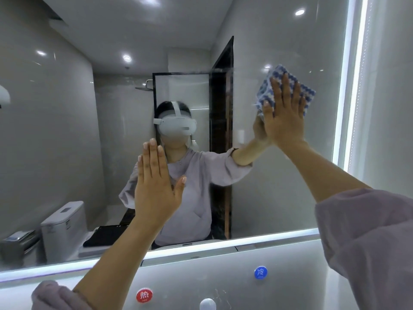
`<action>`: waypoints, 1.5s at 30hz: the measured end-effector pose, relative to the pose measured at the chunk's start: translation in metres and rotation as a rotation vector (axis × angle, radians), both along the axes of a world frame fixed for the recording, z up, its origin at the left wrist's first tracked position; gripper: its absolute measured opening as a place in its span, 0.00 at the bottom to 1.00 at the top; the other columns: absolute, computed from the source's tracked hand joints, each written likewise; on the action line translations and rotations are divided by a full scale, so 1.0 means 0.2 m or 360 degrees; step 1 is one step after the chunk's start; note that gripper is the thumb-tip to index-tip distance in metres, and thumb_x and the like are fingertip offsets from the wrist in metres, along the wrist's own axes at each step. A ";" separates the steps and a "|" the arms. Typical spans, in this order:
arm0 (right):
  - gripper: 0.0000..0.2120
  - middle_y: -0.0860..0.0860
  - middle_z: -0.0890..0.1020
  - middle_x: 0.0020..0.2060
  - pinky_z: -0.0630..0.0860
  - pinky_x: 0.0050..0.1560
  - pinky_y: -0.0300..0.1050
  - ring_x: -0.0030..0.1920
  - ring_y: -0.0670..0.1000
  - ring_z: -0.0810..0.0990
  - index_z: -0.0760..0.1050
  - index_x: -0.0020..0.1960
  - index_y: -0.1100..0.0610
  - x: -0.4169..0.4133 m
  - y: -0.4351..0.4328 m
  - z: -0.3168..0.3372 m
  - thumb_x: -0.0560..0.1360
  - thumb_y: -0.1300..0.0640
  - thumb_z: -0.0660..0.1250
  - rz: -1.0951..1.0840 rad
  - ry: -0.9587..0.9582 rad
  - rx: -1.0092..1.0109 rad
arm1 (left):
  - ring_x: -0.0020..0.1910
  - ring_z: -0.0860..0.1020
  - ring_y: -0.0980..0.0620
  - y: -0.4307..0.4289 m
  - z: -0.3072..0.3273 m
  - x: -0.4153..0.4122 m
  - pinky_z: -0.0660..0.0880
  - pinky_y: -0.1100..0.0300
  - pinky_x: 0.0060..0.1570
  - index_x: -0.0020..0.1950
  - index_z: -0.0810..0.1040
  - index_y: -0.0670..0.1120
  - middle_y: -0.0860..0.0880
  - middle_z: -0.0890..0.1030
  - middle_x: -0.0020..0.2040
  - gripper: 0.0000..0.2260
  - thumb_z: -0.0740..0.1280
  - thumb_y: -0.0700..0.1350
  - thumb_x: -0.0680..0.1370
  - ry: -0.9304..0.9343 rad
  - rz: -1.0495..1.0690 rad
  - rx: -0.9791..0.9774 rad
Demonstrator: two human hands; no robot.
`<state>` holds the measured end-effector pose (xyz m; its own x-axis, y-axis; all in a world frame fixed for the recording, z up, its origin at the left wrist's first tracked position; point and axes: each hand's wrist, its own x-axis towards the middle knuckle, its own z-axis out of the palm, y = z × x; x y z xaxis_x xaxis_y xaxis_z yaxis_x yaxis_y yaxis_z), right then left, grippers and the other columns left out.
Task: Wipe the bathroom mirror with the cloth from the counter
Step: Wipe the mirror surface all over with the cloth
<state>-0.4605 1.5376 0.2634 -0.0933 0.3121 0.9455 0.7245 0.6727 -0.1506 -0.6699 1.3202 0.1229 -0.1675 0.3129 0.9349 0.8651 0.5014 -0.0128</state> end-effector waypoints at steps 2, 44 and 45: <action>0.29 0.52 0.47 0.78 0.35 0.74 0.50 0.78 0.55 0.43 0.46 0.79 0.50 0.01 0.00 -0.01 0.80 0.41 0.39 0.0006 0.0044 -0.0014 | 0.79 0.43 0.41 0.00 0.00 0.01 0.38 0.52 0.77 0.77 0.47 0.34 0.37 0.46 0.79 0.39 0.49 0.62 0.79 0.0002 -0.0007 0.0009; 0.26 0.51 0.53 0.78 0.44 0.76 0.58 0.77 0.58 0.47 0.51 0.78 0.51 -0.32 -0.34 -0.46 0.82 0.44 0.44 0.0242 -0.0595 0.0469 | 0.79 0.43 0.40 -0.01 0.00 0.00 0.39 0.51 0.77 0.77 0.45 0.34 0.36 0.45 0.79 0.39 0.47 0.62 0.79 -0.0005 -0.0015 -0.0039; 0.26 0.51 0.52 0.78 0.43 0.76 0.58 0.77 0.57 0.47 0.50 0.78 0.51 -0.29 -0.30 -0.46 0.82 0.44 0.43 0.0220 -0.0577 0.0443 | 0.79 0.43 0.40 -0.01 0.00 0.00 0.39 0.51 0.77 0.77 0.45 0.34 0.36 0.45 0.79 0.39 0.47 0.62 0.79 -0.0007 -0.0016 -0.0043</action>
<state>-0.5175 1.4770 0.1718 -0.4555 0.0131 0.8901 0.5977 0.7455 0.2949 -0.6695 1.3186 0.1235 -0.1684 0.3399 0.9253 0.8703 0.4920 -0.0224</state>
